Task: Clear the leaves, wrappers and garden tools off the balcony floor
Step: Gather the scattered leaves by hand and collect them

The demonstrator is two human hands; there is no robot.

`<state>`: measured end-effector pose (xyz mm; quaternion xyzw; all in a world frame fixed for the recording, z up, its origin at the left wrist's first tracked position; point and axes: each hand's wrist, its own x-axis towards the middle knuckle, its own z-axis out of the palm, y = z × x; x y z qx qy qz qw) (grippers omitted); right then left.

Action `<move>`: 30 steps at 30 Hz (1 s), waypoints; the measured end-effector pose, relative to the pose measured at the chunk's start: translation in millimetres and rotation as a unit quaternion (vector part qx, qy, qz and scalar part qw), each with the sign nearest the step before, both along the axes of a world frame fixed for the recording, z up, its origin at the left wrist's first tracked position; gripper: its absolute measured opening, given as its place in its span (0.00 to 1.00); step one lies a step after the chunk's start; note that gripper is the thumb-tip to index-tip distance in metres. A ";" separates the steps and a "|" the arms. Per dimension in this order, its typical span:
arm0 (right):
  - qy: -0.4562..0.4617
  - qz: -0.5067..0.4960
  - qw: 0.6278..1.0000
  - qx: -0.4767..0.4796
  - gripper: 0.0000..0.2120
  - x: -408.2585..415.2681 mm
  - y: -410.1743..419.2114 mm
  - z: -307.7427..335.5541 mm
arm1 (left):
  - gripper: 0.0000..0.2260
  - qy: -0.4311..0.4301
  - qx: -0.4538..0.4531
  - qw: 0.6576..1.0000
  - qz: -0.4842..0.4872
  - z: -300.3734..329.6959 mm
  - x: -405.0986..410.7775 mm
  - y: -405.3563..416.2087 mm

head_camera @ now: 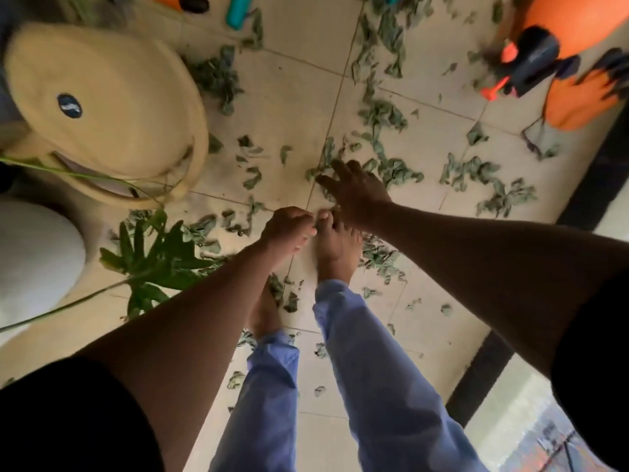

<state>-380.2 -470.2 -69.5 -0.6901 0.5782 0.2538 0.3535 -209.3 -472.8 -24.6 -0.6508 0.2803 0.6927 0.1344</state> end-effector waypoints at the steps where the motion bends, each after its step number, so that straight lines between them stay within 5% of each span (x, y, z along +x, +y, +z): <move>1: -0.001 0.043 0.999 -0.009 0.39 -2.5 -1.7 -10.5 | 0.12 -0.002 -0.001 1.000 0.002 -7.7 -0.7 0.2; 5: -0.008 0.131 0.989 -0.067 0.42 -12.3 -4.1 -42.6 | 0.04 -0.010 0.003 1.000 0.023 -39.8 2.6 6.1; 12: -0.022 0.150 0.981 -0.124 0.22 -15.0 2.7 -45.3 | 0.10 -0.018 0.002 1.000 0.023 -64.5 17.0 13.1; 18: -0.037 0.096 0.991 -0.086 0.15 -7.9 -12.0 -42.4 | 0.08 -0.023 0.007 0.999 0.032 -62.8 13.6 1.0; 23: -0.080 -0.078 0.992 -0.065 0.16 -3.3 -22.9 -35.4 | 0.11 -0.018 0.034 0.994 0.101 -53.9 5.9 -16.0; 30: -0.092 -0.317 0.943 -0.048 0.11 4.0 -6.2 -2.7 | 0.17 -0.004 0.073 0.971 0.225 -25.8 -7.3 -28.8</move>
